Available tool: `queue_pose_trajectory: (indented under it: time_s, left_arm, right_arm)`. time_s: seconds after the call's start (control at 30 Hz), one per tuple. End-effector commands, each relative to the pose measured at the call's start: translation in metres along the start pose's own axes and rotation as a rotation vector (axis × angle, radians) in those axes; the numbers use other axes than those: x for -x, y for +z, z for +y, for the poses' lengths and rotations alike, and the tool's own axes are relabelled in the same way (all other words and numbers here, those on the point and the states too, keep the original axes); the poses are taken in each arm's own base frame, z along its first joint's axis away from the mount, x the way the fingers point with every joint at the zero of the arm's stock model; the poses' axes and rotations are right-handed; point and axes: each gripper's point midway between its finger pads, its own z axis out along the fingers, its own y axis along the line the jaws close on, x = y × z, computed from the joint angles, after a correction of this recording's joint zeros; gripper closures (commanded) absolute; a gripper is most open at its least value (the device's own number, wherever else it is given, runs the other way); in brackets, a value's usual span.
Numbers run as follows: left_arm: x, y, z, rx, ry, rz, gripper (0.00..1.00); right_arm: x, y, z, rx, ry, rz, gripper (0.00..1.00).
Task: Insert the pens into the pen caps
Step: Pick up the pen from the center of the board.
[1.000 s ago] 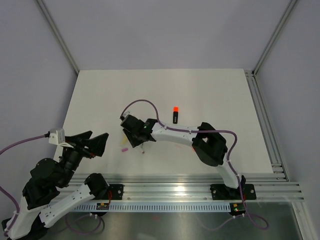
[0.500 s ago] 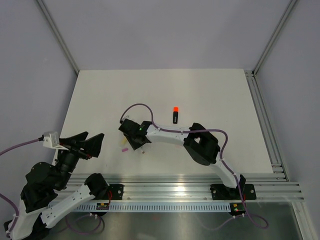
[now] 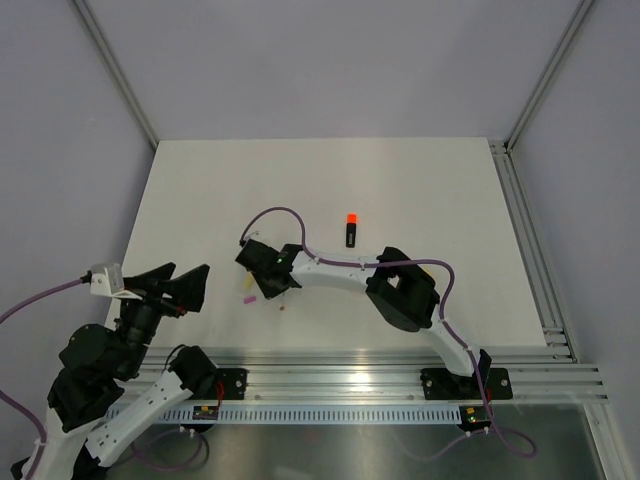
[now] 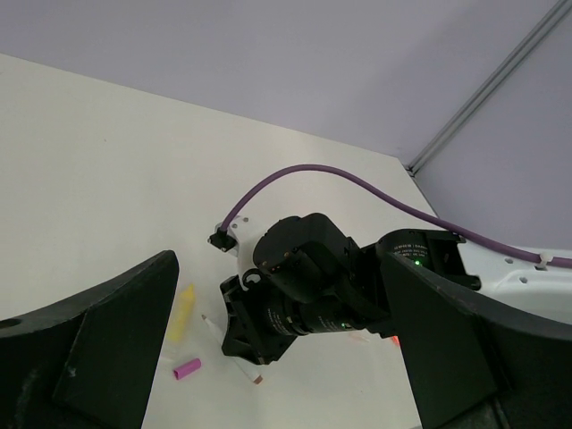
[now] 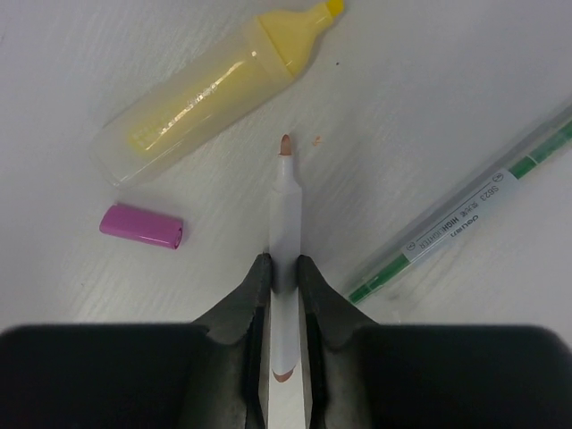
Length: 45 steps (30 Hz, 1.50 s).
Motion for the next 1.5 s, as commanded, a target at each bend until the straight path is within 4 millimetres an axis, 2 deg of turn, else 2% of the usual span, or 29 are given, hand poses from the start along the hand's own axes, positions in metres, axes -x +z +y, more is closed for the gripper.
queue_pose_trajectory:
  time_s: [0.0,0.03,0.1,0.13,0.2,0.23,0.3,0.33,0.37,0.4,0.43,0.47,0.5,0.53,0.57,0.6,0.63,0.67,0.7,0.73,0.77,0.8,0.83,0.87,0.9,1.17,1.4,1.47]
  left_arm:
    - [0.002,0.009,-0.015,-0.05,0.017,-0.005,0.01]
    - [0.0,0.011,-0.016,-0.048,0.023,0.003,0.01]
    - [-0.002,0.013,-0.02,-0.059,0.028,0.013,0.01]
    - [-0.004,0.014,-0.021,-0.062,0.028,0.018,0.01]
    - [-0.005,0.015,-0.023,-0.069,0.025,0.025,0.01]
    - [-0.005,0.016,-0.023,-0.069,0.024,0.025,0.01]
    - [-0.008,0.017,-0.026,-0.078,0.018,0.038,0.02]
    - [-0.01,0.018,-0.028,-0.086,0.016,0.045,0.03]
    - [-0.013,0.018,-0.032,-0.108,0.012,0.057,0.06]
    - [-0.015,0.019,-0.033,-0.114,0.009,0.066,0.07]
    - [-0.017,0.019,-0.035,-0.117,0.004,0.073,0.08]
    - [-0.02,0.02,-0.036,-0.126,0.0,0.083,0.08]
    - [-0.023,0.021,-0.038,-0.129,-0.012,0.096,0.09]
    - [-0.025,0.021,-0.04,-0.137,-0.019,0.106,0.09]
    - [-0.031,0.021,-0.045,-0.161,-0.025,0.13,0.09]
    - [-0.037,0.023,-0.047,-0.169,-0.044,0.15,0.1]
    - [-0.044,0.024,-0.049,-0.178,-0.055,0.169,0.11]
    - [-0.049,0.025,-0.056,-0.212,-0.07,0.189,0.11]
    - [-0.066,0.029,-0.058,-0.214,-0.085,0.234,0.12]
    - [-0.074,0.031,-0.061,-0.229,-0.095,0.259,0.13]
    - [-0.079,0.031,-0.072,-0.284,-0.111,0.283,0.15]
    - [-0.095,0.034,-0.074,-0.292,-0.127,0.327,0.17]
    - [-0.104,0.036,-0.079,-0.311,-0.134,0.36,0.2]
    - [-0.107,0.036,-0.09,-0.369,-0.151,0.376,0.21]
    - [-0.119,0.037,-0.092,-0.376,-0.167,0.409,0.23]
    - [-0.145,0.042,-0.127,-0.535,-0.241,0.529,0.38]
    - [-0.171,0.049,-0.138,-0.574,-0.293,0.617,0.44]
    - [-0.173,0.051,-0.14,-0.578,-0.293,0.627,0.45]
  right_arm:
    - [-0.01,0.003,0.004,-0.007,0.035,0.003,0.87]
    - [-0.012,0.003,0.003,-0.01,0.039,-0.001,0.9]
    - [0.002,-0.006,0.006,0.009,0.073,-0.053,0.94]
    - [0.001,-0.006,0.003,-0.001,0.086,-0.066,0.98]
    - [0.024,-0.023,0.009,0.039,0.114,-0.16,1.0]
    - [0.025,-0.027,0.006,0.032,0.115,-0.18,1.0]
    - [0.048,-0.052,0.008,0.062,0.139,-0.267,1.0]
    - [0.049,-0.057,0.006,0.065,0.146,-0.281,1.0]
    - [0.06,-0.076,0.008,0.09,0.16,-0.326,1.0]
    - [0.069,-0.087,0.012,0.122,0.177,-0.367,1.0]
    - [0.063,-0.09,0.009,0.128,0.179,-0.368,1.0]
    - [0.071,-0.11,0.01,0.16,0.192,-0.408,1.0]
    - [0.077,-0.119,0.012,0.187,0.21,-0.44,1.0]
    - [0.068,-0.12,0.008,0.19,0.215,-0.432,1.0]
    - [0.071,-0.138,0.008,0.215,0.227,-0.464,1.0]
    - [0.073,-0.146,0.007,0.237,0.25,-0.487,1.0]
    - [0.06,-0.143,0.0,0.229,0.254,-0.473,1.0]
    - [0.063,-0.163,-0.003,0.249,0.27,-0.511,1.0]
    - [0.064,-0.171,-0.007,0.256,0.294,-0.539,1.0]
    - [0.05,-0.168,-0.014,0.241,0.298,-0.527,1.0]
    - [0.052,-0.186,-0.019,0.263,0.32,-0.567,1.0]
    - [0.053,-0.194,-0.02,0.281,0.338,-0.589,1.0]
    - [0.044,-0.193,-0.024,0.287,0.343,-0.59,1.0]
    - [0.047,-0.21,-0.025,0.317,0.358,-0.629,1.0]
    - [0.047,-0.215,-0.026,0.33,0.369,-0.645,1.0]
    - [0.033,-0.246,-0.046,0.368,0.436,-0.733,1.0]
    - [0.028,-0.257,-0.054,0.389,0.496,-0.765,1.0]
    - [0.03,-0.262,-0.055,0.398,0.507,-0.782,1.0]
